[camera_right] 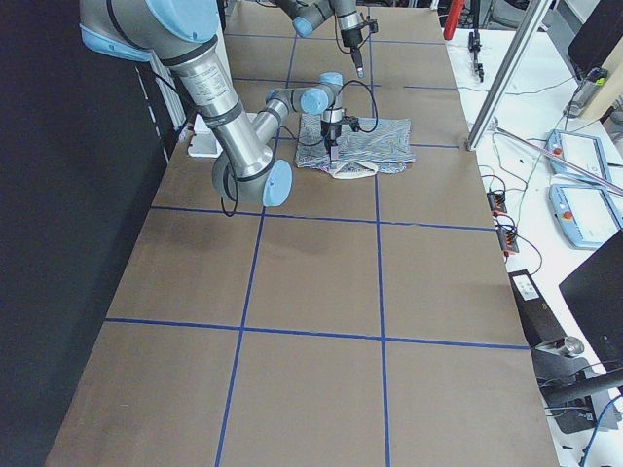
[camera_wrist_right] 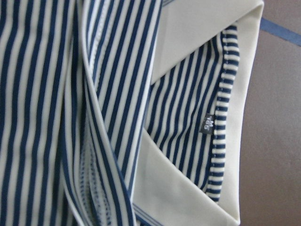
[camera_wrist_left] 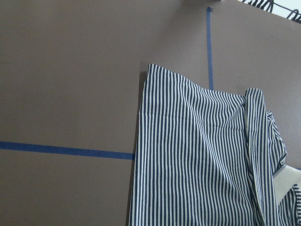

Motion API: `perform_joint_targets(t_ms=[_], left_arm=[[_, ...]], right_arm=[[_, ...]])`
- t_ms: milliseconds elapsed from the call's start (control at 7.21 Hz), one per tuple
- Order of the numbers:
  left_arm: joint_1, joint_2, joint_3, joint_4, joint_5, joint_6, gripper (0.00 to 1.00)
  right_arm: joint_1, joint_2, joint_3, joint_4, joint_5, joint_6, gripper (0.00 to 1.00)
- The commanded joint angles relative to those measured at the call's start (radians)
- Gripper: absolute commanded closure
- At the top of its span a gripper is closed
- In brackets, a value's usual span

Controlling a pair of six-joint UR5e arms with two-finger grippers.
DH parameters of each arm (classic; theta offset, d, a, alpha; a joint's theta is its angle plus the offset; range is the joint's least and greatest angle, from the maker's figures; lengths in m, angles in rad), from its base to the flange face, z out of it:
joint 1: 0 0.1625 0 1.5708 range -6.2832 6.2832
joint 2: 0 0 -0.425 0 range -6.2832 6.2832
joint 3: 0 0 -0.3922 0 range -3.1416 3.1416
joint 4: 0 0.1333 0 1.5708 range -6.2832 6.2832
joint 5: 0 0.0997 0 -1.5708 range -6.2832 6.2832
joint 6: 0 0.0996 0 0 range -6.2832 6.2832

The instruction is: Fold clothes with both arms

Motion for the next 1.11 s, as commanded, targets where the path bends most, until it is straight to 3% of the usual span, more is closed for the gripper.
perform_joint_targets(t_ms=[0, 277, 555, 693, 971], left_arm=[[0.0, -0.002, 0.002, -0.001, 0.0, 0.0, 0.0], [0.0, -0.002, 0.002, 0.003, 0.002, -0.002, 0.0], [0.0, -0.002, 0.012, -0.001, 0.003, 0.0, 0.0], [0.002, -0.003, 0.012, -0.003, 0.002, -0.002, 0.0], [0.0, 0.0, 0.008, 0.0, 0.0, 0.0, 0.0]], right_arm=[[0.014, -0.01, 0.007, -0.018, -0.002, -0.002, 0.0], [0.06, -0.051, 0.013, -0.025, 0.002, -0.017, 0.0], [0.161, -0.207, 0.161, -0.024, 0.002, -0.203, 0.0], [0.184, -0.22, 0.174, -0.015, 0.007, -0.213, 0.0], [0.187, -0.11, 0.149, 0.011, 0.039, -0.196, 0.0]])
